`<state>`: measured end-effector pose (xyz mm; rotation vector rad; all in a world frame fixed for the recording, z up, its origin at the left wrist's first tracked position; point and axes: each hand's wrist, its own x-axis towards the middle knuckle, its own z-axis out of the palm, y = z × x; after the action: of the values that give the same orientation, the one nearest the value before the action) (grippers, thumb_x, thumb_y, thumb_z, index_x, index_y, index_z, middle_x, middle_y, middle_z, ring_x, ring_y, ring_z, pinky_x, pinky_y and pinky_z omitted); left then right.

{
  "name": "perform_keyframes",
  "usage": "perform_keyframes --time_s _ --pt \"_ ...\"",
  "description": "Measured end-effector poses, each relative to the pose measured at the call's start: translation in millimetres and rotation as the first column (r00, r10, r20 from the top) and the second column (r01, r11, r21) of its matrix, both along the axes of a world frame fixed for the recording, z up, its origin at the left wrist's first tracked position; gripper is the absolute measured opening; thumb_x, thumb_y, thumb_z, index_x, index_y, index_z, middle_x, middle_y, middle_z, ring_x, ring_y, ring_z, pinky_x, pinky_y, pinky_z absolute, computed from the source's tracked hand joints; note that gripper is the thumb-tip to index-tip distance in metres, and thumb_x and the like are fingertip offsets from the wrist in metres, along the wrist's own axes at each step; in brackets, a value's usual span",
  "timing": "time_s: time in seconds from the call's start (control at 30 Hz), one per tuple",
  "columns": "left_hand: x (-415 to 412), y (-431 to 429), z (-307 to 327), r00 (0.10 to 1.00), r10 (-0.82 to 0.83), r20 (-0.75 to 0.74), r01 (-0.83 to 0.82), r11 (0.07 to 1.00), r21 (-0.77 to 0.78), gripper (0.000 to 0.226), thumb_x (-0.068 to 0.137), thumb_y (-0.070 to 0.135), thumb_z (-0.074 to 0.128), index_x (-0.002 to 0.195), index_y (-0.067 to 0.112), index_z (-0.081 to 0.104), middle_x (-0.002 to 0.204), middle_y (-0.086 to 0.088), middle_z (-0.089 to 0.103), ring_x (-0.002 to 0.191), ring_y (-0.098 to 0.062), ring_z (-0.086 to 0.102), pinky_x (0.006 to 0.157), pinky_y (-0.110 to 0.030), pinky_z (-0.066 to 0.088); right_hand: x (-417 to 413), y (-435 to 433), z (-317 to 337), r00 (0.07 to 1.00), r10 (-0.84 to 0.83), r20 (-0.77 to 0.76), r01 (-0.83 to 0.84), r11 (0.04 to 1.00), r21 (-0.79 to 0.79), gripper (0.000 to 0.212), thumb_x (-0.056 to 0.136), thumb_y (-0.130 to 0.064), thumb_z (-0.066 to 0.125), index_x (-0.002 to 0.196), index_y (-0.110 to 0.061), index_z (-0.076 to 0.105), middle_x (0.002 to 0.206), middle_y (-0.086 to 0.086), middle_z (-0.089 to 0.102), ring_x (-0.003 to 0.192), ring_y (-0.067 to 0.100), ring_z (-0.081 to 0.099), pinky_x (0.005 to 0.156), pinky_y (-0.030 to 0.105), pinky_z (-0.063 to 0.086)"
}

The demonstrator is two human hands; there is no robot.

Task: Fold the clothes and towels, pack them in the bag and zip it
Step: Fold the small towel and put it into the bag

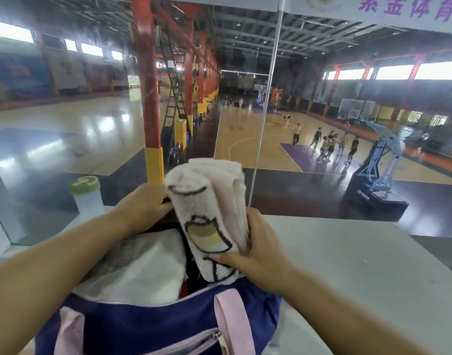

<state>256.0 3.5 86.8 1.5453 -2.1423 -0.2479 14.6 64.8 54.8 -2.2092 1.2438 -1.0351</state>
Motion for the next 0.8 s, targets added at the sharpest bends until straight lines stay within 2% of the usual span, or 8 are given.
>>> perform_keyframes --time_s 0.07,0.1,0.2,0.33,0.43,0.53,0.63,0.8 --pt "8 -7 5 1.0 -0.003 -0.026 0.004 0.998 0.06 0.029 0.076 0.044 0.053 0.093 0.025 0.066 0.1 0.006 0.069 0.084 -0.006 0.057 0.075 -0.014 0.044 5 -5 -4 0.978 0.075 -0.196 -0.085 0.995 -0.044 0.054 0.07 -0.055 0.065 0.112 -0.031 0.04 0.105 -0.016 0.049 0.092 0.003 0.05 0.076 0.022 0.043" --pt "10 -11 8 0.999 -0.02 -0.03 0.022 0.996 0.087 0.022 0.075 0.045 0.053 0.089 0.034 0.066 0.092 0.013 0.071 0.081 -0.001 0.059 0.077 -0.014 0.044 8 -7 -6 0.951 0.106 -0.291 -0.137 0.987 -0.087 0.05 0.074 -0.05 0.06 0.115 -0.026 0.041 0.107 -0.012 0.05 0.093 0.008 0.051 0.076 0.023 0.04" --pt "7 -10 18 0.992 -0.072 -0.107 0.085 0.989 0.12 0.011 0.083 0.024 0.066 0.08 0.032 0.073 0.078 0.021 0.07 0.075 0.006 0.061 0.067 -0.005 0.042 12 -6 -10 0.859 0.143 -0.492 -0.282 0.934 -0.221 0.043 0.079 -0.044 0.05 0.115 -0.02 0.044 0.113 0.0 0.059 0.096 0.019 0.058 0.08 0.024 0.04" --pt "4 -8 23 0.97 -0.134 -0.203 0.159 0.981 0.111 0.012 0.082 0.018 0.069 0.08 0.028 0.076 0.08 0.016 0.073 0.071 0.004 0.063 0.067 -0.005 0.042 36 -4 -16 0.789 0.132 -0.6 -0.368 0.884 -0.289 0.041 0.078 -0.029 0.067 0.111 -0.009 0.053 0.105 0.011 0.065 0.09 0.03 0.063 0.082 0.037 0.051" --pt "2 -8 28 0.972 -0.147 -0.185 0.167 0.981 0.097 0.011 0.081 0.02 0.07 0.08 0.029 0.076 0.079 0.017 0.073 0.073 0.002 0.063 0.071 -0.012 0.042 50 -6 -20 0.718 0.048 -0.695 -0.364 0.877 -0.315 0.044 0.071 -0.019 0.072 0.109 -0.004 0.054 0.1 0.015 0.063 0.084 0.035 0.063 0.077 0.04 0.051" --pt "4 -3 33 0.979 -0.146 -0.14 0.154 0.987 0.051 0.018 0.081 0.02 0.069 0.075 0.036 0.073 0.079 0.022 0.07 0.074 0.005 0.061 0.069 -0.014 0.039 46 -4 -9 0.647 0.011 -0.762 -0.31 0.918 -0.249 0.043 0.08 -0.012 0.061 0.118 -0.001 0.046 0.109 0.021 0.056 0.092 0.04 0.058 0.077 0.048 0.048" --pt "8 1 34 0.984 -0.122 -0.13 0.129 0.991 0.041 0.028 0.08 0.019 0.069 0.067 0.043 0.07 0.079 0.025 0.068 0.075 0.007 0.06 0.067 -0.013 0.038 32 0 10 0.561 0.004 -0.828 -0.279 0.942 -0.185 0.043 0.085 -0.013 0.055 0.124 -0.003 0.04 0.117 0.02 0.053 0.101 0.038 0.055 0.079 0.046 0.045" --pt "2 5 34 0.992 -0.109 -0.069 0.111 0.994 0.02 0.009 0.083 0.026 0.067 0.084 0.032 0.074 0.075 0.02 0.07 0.08 0.011 0.057 0.064 -0.001 0.037 12 3 41 0.423 0.035 -0.906 -0.207 0.976 -0.059 0.038 0.085 -0.013 0.052 0.122 -0.007 0.044 0.116 0.014 0.054 0.101 0.032 0.056 0.083 0.042 0.049"
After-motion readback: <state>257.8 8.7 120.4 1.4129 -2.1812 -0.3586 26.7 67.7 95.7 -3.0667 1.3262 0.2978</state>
